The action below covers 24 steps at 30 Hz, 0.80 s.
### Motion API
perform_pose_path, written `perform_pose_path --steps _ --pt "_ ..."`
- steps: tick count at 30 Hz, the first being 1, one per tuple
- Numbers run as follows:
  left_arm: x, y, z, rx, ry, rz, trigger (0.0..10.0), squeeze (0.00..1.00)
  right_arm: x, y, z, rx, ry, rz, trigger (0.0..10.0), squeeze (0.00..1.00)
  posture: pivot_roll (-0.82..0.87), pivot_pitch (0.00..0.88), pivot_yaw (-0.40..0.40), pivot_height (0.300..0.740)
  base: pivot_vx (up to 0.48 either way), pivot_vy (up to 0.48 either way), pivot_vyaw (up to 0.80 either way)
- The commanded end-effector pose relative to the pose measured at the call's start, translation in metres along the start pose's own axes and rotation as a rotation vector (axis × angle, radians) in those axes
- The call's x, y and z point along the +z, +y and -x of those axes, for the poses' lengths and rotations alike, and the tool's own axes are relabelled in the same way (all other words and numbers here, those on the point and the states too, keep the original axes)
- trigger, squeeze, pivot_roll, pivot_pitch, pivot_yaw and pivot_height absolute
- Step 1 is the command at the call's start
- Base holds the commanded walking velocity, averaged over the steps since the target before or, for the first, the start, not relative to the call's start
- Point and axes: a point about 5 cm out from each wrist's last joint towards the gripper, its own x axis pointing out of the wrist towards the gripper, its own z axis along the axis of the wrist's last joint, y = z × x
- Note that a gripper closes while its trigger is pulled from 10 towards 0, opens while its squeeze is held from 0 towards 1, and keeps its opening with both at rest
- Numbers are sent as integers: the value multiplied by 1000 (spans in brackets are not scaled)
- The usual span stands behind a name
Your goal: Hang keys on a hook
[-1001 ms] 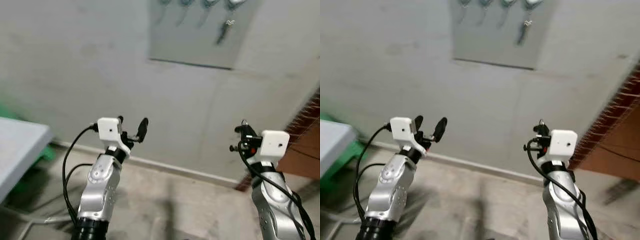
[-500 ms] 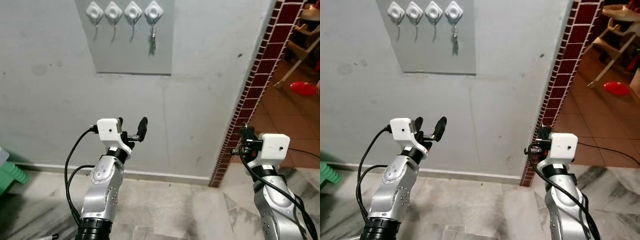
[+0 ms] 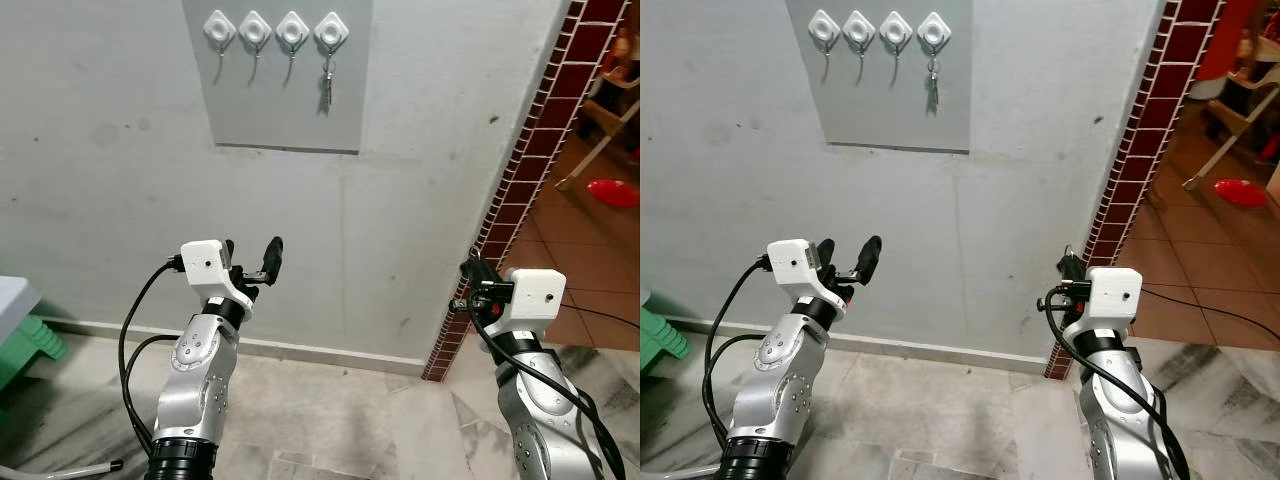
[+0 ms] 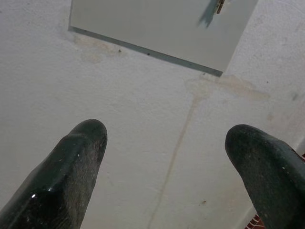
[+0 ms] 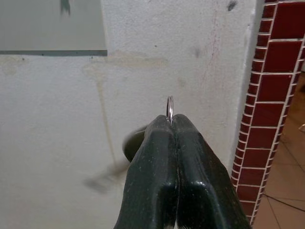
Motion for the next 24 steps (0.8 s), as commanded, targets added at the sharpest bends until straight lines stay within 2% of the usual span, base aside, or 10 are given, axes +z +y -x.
perform_pose_path --steps 1,17,24 --pt "0 0 0 2 9 2 10000 0 7 2 -2 12 -30 -1 10000 0 -107 47 27 740 0 480 0" --pt "-1 1 1 14 13 -2 10000 0 6 3 -1 19 -27 -3 10000 0 -103 50 24 740 0 449 0" --pt "0 2 1 16 13 -15 10000 0 6 3 -1 19 -25 -4 10000 0 -103 53 25 740 0 0 0"
